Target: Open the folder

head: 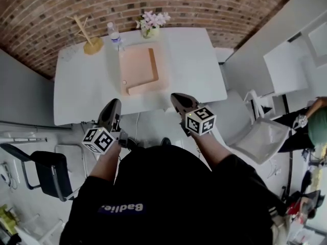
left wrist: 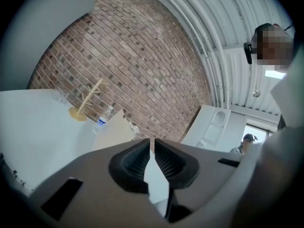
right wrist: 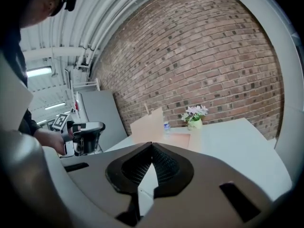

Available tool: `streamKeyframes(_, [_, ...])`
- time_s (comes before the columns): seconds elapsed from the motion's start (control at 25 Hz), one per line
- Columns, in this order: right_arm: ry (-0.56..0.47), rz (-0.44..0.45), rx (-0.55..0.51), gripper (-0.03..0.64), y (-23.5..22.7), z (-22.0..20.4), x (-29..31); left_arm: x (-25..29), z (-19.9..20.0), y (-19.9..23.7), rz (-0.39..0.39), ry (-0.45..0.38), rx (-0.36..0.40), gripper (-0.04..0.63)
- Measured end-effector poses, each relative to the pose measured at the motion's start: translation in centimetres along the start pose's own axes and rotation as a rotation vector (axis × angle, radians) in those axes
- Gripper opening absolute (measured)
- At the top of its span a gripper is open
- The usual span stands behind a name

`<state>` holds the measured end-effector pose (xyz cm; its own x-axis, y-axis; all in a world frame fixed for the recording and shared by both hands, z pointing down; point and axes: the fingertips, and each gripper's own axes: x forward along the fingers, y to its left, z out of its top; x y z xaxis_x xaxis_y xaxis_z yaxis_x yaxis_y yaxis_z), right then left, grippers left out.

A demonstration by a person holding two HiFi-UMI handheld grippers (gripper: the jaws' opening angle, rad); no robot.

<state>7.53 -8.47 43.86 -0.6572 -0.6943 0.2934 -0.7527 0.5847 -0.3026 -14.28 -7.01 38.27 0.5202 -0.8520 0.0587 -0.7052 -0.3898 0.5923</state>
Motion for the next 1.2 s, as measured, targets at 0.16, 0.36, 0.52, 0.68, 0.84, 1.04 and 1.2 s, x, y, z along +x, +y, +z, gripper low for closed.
streamKeyframes(0.16, [-0.049,0.07,-0.025,0.028,2.9,2.1,-1.6,-0.9,0.7,-3.9,-0.068,0.001,0.068,0.018])
streamKeyframes(0.36, [-0.08,0.13,-0.049,0.028,6.1,4.1,-3.3,-1.3,0.7,-8.1,-0.141,0.016,0.161,0.007])
streamKeyframes(0.52, [-0.1,0.179,-0.073,0.028,8.1,5.5,-4.5,-1.3,0.4,-10.8,-0.186,0.03,0.231,0.003])
streamKeyframes(0.68, [-0.103,0.217,-0.097,0.028,9.4,6.1,-5.5,-1.2,-0.2,-12.7,-0.227,0.032,0.281,0.003])
streamKeyframes(0.84, [-0.095,0.236,-0.116,0.028,9.9,6.3,-5.9,-1.1,-0.6,-13.5,-0.252,0.042,0.291,0.003])
streamKeyframes(1.04, [-0.09,0.244,-0.129,0.028,9.9,6.7,-6.6,-1.0,-1.0,-14.6,-0.273,0.056,0.32,0.002])
streamKeyframes(1.2, [-0.089,0.257,-0.134,0.028,10.1,6.8,-6.7,-1.0,-1.1,-15.1,-0.285,0.06,0.346,0.002])
